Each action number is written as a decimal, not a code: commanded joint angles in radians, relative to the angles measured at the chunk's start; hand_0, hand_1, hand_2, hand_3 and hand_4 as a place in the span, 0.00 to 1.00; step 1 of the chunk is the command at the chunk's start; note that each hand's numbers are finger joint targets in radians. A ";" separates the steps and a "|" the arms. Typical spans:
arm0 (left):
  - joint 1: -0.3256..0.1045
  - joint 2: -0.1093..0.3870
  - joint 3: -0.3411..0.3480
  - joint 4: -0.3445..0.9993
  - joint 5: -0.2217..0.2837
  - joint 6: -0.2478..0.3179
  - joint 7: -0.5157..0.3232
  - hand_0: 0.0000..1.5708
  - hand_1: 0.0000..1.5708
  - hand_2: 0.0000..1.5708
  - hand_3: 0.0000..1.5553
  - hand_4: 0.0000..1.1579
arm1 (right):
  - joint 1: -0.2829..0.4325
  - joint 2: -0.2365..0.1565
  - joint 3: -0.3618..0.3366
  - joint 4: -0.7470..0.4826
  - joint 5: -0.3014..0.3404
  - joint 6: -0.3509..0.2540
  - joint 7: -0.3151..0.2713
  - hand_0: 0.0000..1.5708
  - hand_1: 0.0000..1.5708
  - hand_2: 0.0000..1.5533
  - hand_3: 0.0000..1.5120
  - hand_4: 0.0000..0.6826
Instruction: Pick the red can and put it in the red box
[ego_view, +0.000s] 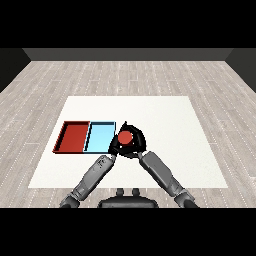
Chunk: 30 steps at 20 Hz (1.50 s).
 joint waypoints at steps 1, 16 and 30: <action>-0.049 -0.012 0.007 0.023 -0.003 0.004 0.011 0.00 0.00 0.00 0.00 0.00 | 0.028 0.007 0.017 -0.057 0.014 -0.001 0.031 0.93 0.93 0.93 0.92 0.80; -0.067 -0.011 -0.054 0.046 -0.049 0.212 0.088 1.00 1.00 0.94 0.86 0.77 | 0.014 0.006 0.012 -0.007 -0.023 0.045 -0.065 0.94 0.94 0.92 0.92 0.82; -0.007 -0.006 -0.037 -0.049 -0.030 0.204 0.054 1.00 1.00 0.98 0.94 0.89 | 0.019 0.006 0.061 -0.003 -0.108 0.031 -0.104 0.89 0.89 0.91 0.91 0.69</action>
